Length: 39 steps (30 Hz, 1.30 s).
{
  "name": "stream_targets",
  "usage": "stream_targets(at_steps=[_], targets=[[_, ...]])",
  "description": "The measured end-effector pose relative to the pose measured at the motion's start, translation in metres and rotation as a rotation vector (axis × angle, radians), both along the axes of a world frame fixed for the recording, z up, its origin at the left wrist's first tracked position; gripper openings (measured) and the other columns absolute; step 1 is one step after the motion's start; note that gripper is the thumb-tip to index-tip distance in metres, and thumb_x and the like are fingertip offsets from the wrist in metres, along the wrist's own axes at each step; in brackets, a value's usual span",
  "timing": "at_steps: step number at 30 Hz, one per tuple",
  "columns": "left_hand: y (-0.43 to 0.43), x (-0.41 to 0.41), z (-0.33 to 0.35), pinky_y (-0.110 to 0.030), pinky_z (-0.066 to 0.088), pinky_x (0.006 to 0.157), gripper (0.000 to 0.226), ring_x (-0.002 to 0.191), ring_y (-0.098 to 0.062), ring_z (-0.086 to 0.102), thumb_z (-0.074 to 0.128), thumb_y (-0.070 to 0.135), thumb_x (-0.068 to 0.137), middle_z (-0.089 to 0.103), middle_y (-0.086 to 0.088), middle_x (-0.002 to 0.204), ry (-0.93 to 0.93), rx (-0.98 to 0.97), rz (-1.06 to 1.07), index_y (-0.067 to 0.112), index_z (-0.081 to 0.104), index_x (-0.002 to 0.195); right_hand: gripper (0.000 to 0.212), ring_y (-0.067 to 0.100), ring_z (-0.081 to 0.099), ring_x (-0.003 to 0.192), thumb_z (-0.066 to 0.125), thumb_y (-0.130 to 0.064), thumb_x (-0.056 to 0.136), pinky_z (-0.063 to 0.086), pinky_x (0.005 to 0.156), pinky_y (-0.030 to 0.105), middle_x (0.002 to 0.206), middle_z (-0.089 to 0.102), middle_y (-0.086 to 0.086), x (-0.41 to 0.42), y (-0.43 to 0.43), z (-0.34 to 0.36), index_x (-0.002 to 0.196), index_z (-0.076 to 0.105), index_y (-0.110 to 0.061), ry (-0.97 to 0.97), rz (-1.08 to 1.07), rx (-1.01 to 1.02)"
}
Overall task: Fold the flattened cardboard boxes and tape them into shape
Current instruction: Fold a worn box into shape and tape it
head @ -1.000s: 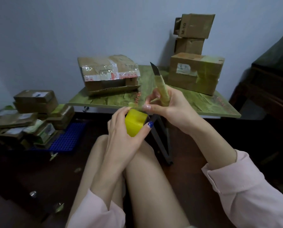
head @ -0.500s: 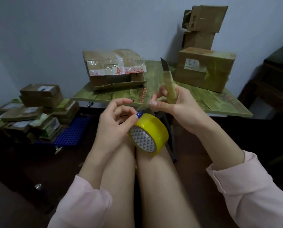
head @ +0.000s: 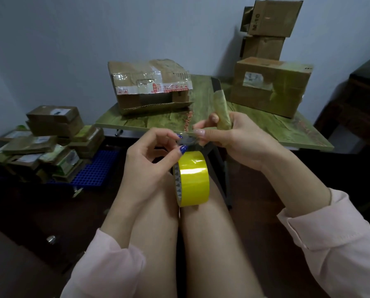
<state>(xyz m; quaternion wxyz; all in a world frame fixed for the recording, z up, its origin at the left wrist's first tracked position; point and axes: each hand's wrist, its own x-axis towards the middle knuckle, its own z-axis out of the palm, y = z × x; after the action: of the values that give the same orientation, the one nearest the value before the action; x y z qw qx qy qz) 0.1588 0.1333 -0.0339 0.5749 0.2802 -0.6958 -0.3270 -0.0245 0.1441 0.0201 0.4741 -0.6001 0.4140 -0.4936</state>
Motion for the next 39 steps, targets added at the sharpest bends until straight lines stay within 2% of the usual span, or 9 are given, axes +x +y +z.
stream_targets(at_steps=[4, 12, 15, 20, 23, 25, 29, 35, 39], targets=[[0.001, 0.002, 0.0, -0.021, 0.052, 0.074, 0.025, 0.079, -0.009, 0.064, 0.07, 0.003, 0.08, 0.068, 0.002, 0.083, -0.068, -0.033, 0.11, 0.027, 0.068, 0.088, 0.034, 0.012, 0.063, 0.066, 0.07, 0.003, 0.075, 0.042, 0.074, 0.027, 0.074, 0.067, 0.002, 0.001, -0.002, -0.002, 0.07, 0.042, -0.017, 0.013, -0.042, 0.088], [0.002, 0.017, 0.004, -0.014, 0.044, 0.071, 0.012, 0.078, -0.005, 0.054, 0.063, 0.018, 0.087, 0.06, 0.001, 0.091, -0.294, -0.328, 0.41, 0.009, 0.069, 0.092, 0.038, 0.014, 0.062, 0.063, 0.066, 0.013, 0.076, 0.046, 0.051, 0.012, 0.06, 0.057, 0.001, 0.001, -0.007, 0.005, 0.063, 0.042, -0.014, 0.037, -0.118, 0.196], [-0.003, 0.032, 0.013, -0.018, 0.043, 0.065, 0.01, 0.074, -0.01, 0.048, 0.059, 0.019, 0.089, 0.05, -0.002, 0.094, -0.269, -0.305, 0.471, 0.013, 0.063, 0.095, 0.037, 0.022, 0.064, 0.077, 0.068, 0.012, 0.074, 0.052, 0.068, 0.019, 0.059, 0.055, -0.002, -0.011, -0.01, 0.004, 0.073, 0.042, -0.014, 0.026, -0.172, 0.203], [-0.001, 0.007, 0.016, -0.009, 0.038, 0.07, 0.014, 0.085, -0.006, 0.055, 0.065, 0.024, 0.085, 0.059, 0.006, 0.097, -0.337, -0.313, 0.229, 0.014, 0.065, 0.094, 0.038, 0.019, 0.069, 0.078, 0.07, 0.009, 0.074, 0.051, 0.085, 0.027, 0.072, 0.065, 0.011, -0.003, -0.009, 0.005, 0.066, 0.042, -0.015, 0.137, -0.069, 0.149], [0.001, -0.004, 0.009, -0.007, 0.037, 0.071, 0.026, 0.084, -0.006, 0.055, 0.068, 0.037, 0.079, 0.062, 0.01, 0.092, -0.364, -0.302, 0.226, 0.015, 0.068, 0.093, 0.035, 0.011, 0.065, 0.064, 0.066, 0.012, 0.076, 0.047, 0.057, 0.012, 0.072, 0.061, 0.009, 0.003, -0.006, 0.008, 0.062, 0.047, -0.013, 0.146, -0.075, 0.091], [0.002, -0.006, 0.004, -0.006, 0.038, 0.071, 0.027, 0.084, -0.004, 0.056, 0.074, 0.036, 0.076, 0.063, 0.01, 0.09, -0.354, -0.276, 0.246, 0.016, 0.069, 0.093, 0.034, 0.007, 0.064, 0.058, 0.064, 0.014, 0.077, 0.044, 0.052, 0.009, 0.07, 0.059, 0.008, 0.004, -0.005, 0.01, 0.061, 0.049, -0.012, 0.129, -0.042, 0.07], [0.002, -0.005, 0.002, -0.007, 0.041, 0.074, 0.025, 0.088, -0.003, 0.058, 0.071, 0.033, 0.078, 0.067, 0.007, 0.091, -0.313, -0.228, 0.244, 0.016, 0.069, 0.095, 0.037, 0.016, 0.062, 0.069, 0.072, 0.004, 0.075, 0.048, 0.075, 0.024, 0.07, 0.063, 0.007, 0.002, -0.006, 0.008, 0.05, 0.059, -0.02, 0.174, -0.004, 0.029], [0.002, -0.003, 0.002, -0.024, 0.047, 0.069, 0.014, 0.077, -0.007, 0.059, 0.066, 0.026, 0.081, 0.068, 0.007, 0.079, -0.304, -0.271, 0.278, 0.014, 0.073, 0.081, 0.033, 0.016, 0.063, 0.068, 0.073, 0.002, 0.074, 0.05, 0.078, 0.027, 0.069, 0.063, 0.004, 0.002, -0.004, 0.005, 0.065, 0.046, -0.015, 0.132, -0.011, 0.018], [0.002, -0.006, 0.003, -0.035, 0.051, 0.067, 0.014, 0.073, -0.007, 0.061, 0.062, 0.028, 0.083, 0.067, 0.008, 0.077, -0.363, -0.21, 0.271, 0.018, 0.071, 0.084, 0.037, 0.033, 0.067, 0.076, 0.084, -0.017, 0.066, 0.053, 0.087, 0.046, 0.068, 0.065, 0.011, 0.003, 0.002, 0.013, 0.053, 0.05, -0.023, 0.404, -0.179, -0.025]])
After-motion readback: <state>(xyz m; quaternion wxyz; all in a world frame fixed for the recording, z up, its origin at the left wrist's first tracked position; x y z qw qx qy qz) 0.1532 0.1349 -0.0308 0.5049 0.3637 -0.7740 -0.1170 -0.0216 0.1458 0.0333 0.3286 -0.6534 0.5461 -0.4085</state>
